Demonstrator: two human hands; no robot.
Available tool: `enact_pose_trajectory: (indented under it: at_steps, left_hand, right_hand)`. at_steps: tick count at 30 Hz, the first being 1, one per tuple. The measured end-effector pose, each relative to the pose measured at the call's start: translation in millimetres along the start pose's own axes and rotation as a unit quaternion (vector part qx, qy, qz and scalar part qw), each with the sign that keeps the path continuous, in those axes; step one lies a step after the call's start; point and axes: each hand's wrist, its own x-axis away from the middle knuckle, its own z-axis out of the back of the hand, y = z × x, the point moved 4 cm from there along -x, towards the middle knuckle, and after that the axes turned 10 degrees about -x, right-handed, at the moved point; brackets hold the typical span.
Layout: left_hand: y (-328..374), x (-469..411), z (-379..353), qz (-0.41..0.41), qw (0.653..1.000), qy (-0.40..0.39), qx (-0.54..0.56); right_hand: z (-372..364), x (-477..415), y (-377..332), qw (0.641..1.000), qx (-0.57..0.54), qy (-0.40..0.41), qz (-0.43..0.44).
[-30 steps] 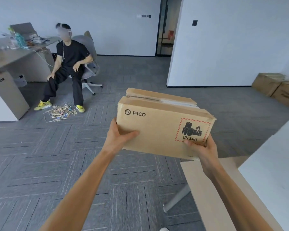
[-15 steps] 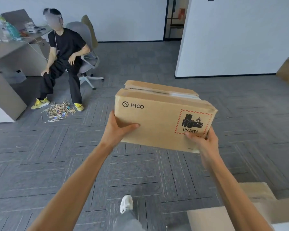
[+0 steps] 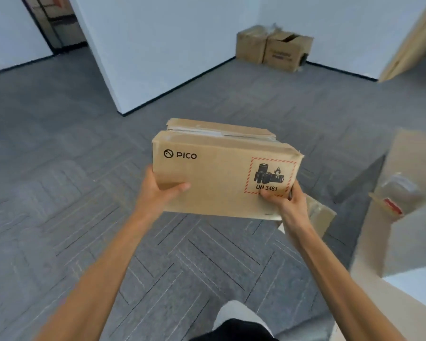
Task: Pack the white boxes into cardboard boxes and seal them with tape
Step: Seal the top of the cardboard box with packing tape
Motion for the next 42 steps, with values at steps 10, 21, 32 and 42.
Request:
enact_pose_trajectory:
  at_steps: [10, 21, 32, 42]
  left_hand:
    - [88, -205, -143, -0.118, 0.974, -0.193, -0.013]
    - [156, -346, -275, -0.199, 0.898, -0.393, -0.005]
    - [175, -396, -386, -0.271, 0.709, -0.651, -0.03]
    - [160, -339, -420, -0.326, 0.539, -0.774, -0.06]
  right_hand:
    - [65, -118, -25, 0.971, -0.065, 0.22, 0.071]
    - [78, -175, -47, 0.893, -0.063, 0.426, 0.132]
    - [-14, -170, -9, 0.706, -0.071, 0.693, 0.125]
    - [-80, -133, 32, 0.561, -0.088, 0.812, 0.136]
